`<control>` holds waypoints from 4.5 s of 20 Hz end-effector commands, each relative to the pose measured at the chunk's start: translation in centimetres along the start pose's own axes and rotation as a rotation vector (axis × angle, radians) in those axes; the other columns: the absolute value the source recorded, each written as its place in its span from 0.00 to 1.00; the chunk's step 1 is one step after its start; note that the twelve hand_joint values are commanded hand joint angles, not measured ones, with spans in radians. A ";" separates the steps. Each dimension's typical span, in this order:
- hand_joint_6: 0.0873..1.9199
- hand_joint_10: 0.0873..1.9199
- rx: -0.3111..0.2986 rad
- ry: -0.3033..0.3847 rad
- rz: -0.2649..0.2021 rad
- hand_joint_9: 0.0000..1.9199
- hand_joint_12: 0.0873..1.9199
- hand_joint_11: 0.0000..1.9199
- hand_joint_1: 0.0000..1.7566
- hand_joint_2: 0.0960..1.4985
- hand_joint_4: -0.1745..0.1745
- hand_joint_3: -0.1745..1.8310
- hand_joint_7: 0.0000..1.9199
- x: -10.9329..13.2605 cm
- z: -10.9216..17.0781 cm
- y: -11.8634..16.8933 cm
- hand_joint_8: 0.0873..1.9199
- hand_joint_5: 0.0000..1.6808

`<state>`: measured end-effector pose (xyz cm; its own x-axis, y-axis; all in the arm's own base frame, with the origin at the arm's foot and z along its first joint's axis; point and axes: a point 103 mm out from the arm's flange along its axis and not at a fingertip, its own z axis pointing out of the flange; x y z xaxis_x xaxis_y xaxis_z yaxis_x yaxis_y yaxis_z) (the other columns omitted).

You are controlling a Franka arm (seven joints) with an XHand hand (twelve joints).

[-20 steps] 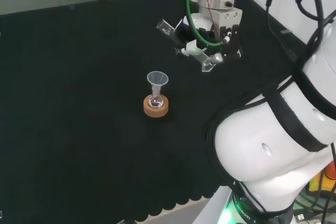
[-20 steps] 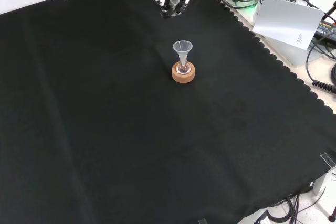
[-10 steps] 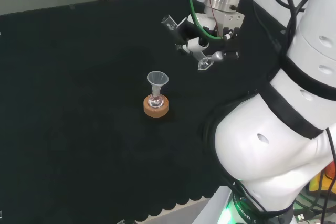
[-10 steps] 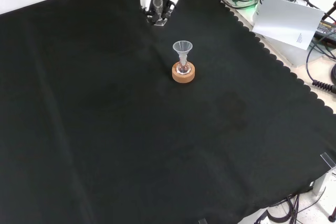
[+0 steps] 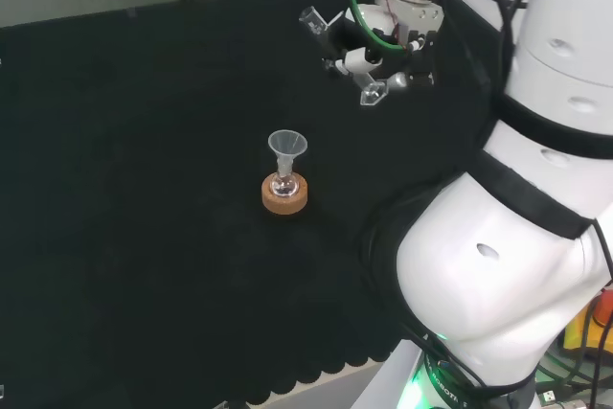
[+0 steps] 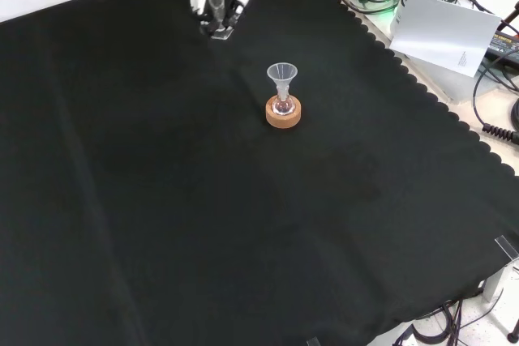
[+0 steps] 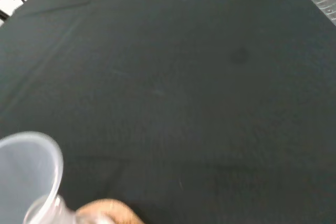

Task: Put the graduated cylinder back on the table.

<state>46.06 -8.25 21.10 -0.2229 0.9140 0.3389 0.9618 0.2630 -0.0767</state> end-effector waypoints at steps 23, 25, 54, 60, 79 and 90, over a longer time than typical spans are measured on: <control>0.55 0.00 -0.288 0.501 -0.050 0.71 0.37 0.61 0.65 0.81 0.00 0.00 0.63 -7.1 9.7 15.2 0.07 0.56; 0.55 0.00 -0.294 0.502 -0.057 0.70 0.37 0.60 0.65 0.81 0.00 0.00 0.62 -7.1 9.8 15.5 0.08 0.56; 0.59 0.00 -0.256 0.525 -0.074 0.61 0.52 0.43 0.62 0.77 0.19 0.08 0.38 -6.8 11.9 15.6 0.32 0.52; 0.38 0.00 -0.246 0.572 -0.074 0.55 0.59 0.33 0.58 0.71 0.35 0.05 0.34 -7.0 12.0 15.2 0.30 0.42; 0.01 0.00 -0.229 0.391 0.029 0.26 0.67 0.00 0.47 0.64 0.31 0.00 0.06 -6.8 3.7 11.1 0.31 0.15; 0.00 0.00 -0.280 0.137 0.051 0.26 0.67 0.00 0.47 0.64 0.30 0.00 0.06 -3.0 -4.9 1.8 0.32 0.15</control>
<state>55.47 -10.76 18.62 -0.1843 0.7578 0.6259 0.9824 0.1229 0.1404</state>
